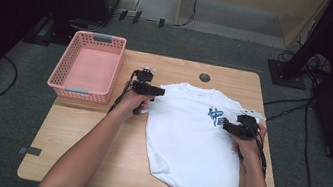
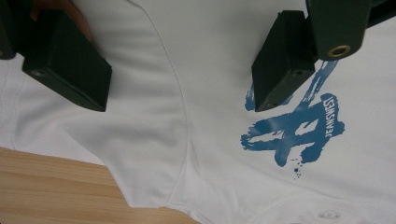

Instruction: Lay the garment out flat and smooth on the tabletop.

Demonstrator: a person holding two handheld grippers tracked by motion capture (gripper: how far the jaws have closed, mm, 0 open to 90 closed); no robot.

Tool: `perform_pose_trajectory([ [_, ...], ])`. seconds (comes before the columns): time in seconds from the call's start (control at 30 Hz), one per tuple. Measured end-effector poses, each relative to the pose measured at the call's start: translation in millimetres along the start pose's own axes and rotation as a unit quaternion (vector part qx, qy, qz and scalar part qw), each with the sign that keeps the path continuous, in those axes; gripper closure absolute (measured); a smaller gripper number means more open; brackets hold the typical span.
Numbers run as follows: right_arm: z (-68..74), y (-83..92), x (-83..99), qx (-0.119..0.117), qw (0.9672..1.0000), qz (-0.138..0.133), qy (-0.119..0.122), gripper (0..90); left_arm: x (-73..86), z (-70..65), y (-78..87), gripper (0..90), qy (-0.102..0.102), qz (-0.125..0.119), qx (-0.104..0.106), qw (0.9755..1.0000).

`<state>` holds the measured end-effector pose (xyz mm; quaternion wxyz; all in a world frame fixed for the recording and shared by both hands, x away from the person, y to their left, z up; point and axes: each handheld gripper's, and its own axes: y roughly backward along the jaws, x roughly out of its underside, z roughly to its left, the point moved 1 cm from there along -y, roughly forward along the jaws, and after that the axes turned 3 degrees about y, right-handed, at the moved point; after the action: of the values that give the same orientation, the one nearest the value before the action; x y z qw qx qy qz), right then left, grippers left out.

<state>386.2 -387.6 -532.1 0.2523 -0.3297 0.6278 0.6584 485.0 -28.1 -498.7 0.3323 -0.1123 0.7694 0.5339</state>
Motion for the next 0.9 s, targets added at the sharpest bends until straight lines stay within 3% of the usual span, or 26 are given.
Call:
perform_pose_trajectory([
  [0.1, 0.0, -1.8, -1.6, 0.001, 1.0, 0.0, 0.0, 19.0, 7.2, -10.6, -2.4, 22.0, -0.033, 0.009, -0.017, 0.9993],
  [0.2, -0.2, -4.0, -3.5, 0.001, 1.0, 0.001, 0.001, 18.6, 13.1, -11.7, -7.5, 21.9, -0.035, 0.022, -0.016, 0.999],
  [0.33, -0.3, -7.3, -6.4, 0.002, 1.0, 0.002, 0.001, 18.4, 14.5, -7.7, -7.8, 21.8, -0.038, 0.009, -0.019, 0.9991],
  [0.4, 0.2, -9.4, -8.3, 0.001, 1.0, 0.001, 0.001, 18.4, 14.7, -4.3, -8.6, 21.8, -0.049, 0.004, -0.034, 0.9982],
  [0.57, 2.2, -15.9, -14.1, 0.0, 1.0, 0.001, 0.004, 18.4, 13.4, 5.7, -10.8, 21.8, -0.046, -0.009, -0.075, 0.9961],
  [0.7, 3.3, -21.8, -19.4, -0.002, 1.0, 0.001, 0.006, 17.8, 12.7, 8.1, -10.6, 21.4, -0.036, -0.011, -0.086, 0.9956],
  [0.8, 4.6, -22.1, -23.7, -0.022, 0.9996, -0.005, -0.019, 15.0, 12.6, 7.6, -5.5, 21.3, -0.032, -0.017, -0.087, 0.9956],
  [0.9, 5.5, -16.1, -26.4, -0.007, 0.9998, -0.017, -0.012, 13.9, 10.7, 5.2, 5.8, 21.3, -0.036, -0.025, -0.087, 0.9952],
])
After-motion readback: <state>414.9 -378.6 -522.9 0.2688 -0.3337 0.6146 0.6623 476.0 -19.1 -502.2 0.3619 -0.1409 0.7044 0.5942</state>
